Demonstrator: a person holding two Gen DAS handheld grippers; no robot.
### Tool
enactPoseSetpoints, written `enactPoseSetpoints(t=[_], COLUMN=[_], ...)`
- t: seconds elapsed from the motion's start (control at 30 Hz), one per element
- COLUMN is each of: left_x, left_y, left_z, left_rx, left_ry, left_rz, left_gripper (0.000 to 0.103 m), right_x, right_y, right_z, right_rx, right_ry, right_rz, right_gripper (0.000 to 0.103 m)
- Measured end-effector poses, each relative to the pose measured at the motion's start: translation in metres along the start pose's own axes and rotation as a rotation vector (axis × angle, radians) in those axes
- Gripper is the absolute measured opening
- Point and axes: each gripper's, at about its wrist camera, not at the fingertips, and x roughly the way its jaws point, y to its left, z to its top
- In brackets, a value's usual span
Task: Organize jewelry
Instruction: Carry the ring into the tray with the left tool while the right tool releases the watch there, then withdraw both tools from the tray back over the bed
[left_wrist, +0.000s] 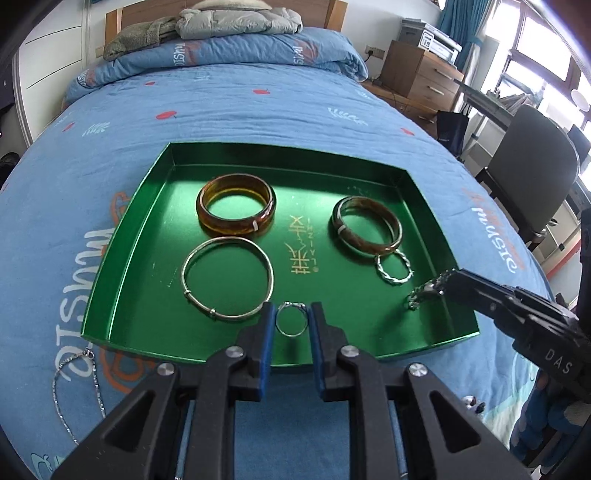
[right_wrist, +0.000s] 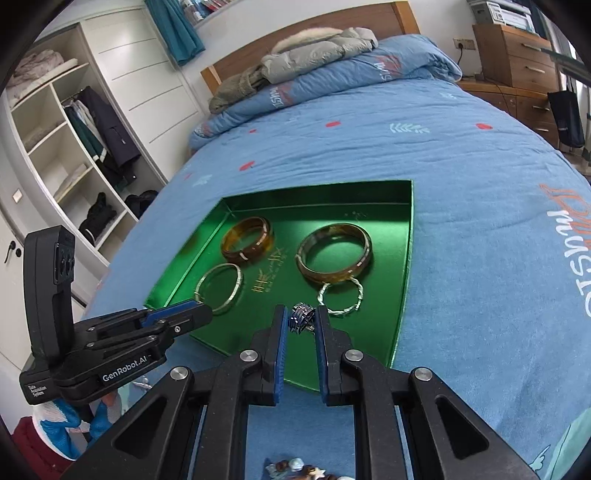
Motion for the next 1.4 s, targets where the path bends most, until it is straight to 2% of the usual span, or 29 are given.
enactPoseSetpoints(t=[0.37, 0.5, 0.57, 0.67, 0.73, 0.83, 1.0, 1.23, 1.4], left_x=[0.026, 0.029, 0.028, 0.013, -0.004, -0.040, -0.123, -0.230, -0.293], left_y=[-0.001, -0.001, 0.000, 0.000, 0.001, 0.004, 0.010, 0.023, 0.041], left_z=[0.005, 0.009, 0.012, 0.018, 0.022, 0.025, 0.018, -0.021, -0.063], left_rx=[0.002, -0.022, -0.035, -0.047, -0.046, -0.039, -0.019, 0.001, -0.042], left_ry=[0.039, 0.051, 0.056, 0.043, 0.024, -0.018, -0.136, -0.213, -0.267], left_rz=[0.030, -0.005, -0.019, -0.038, -0.036, -0.024, -0.004, 0.078, 0.098], left_gripper=[0.018, 0.018, 0.018, 0.018, 0.018, 0.024, 0.024, 0.025, 0.034], right_x=[0.023, 0.023, 0.018, 0.003, -0.010, -0.035, -0.096, -0.193, -0.252], right_y=[-0.008, -0.011, -0.010, -0.008, -0.007, -0.005, 0.006, 0.031, 0.049], right_z=[-0.004, -0.004, -0.002, 0.002, 0.003, 0.005, -0.001, -0.028, -0.056], right_rx=[-0.059, -0.056, -0.052, -0.045, -0.045, -0.036, -0.055, -0.113, -0.150], right_ry=[0.057, 0.064, 0.052, 0.025, 0.005, -0.028, -0.093, -0.181, -0.233], right_rz=[-0.122, -0.133, -0.126, -0.116, -0.118, -0.117, -0.114, -0.115, -0.115], right_gripper=[0.015, 0.015, 0.027, 0.030, 0.031, 0.031, 0.031, 0.034, 0.037])
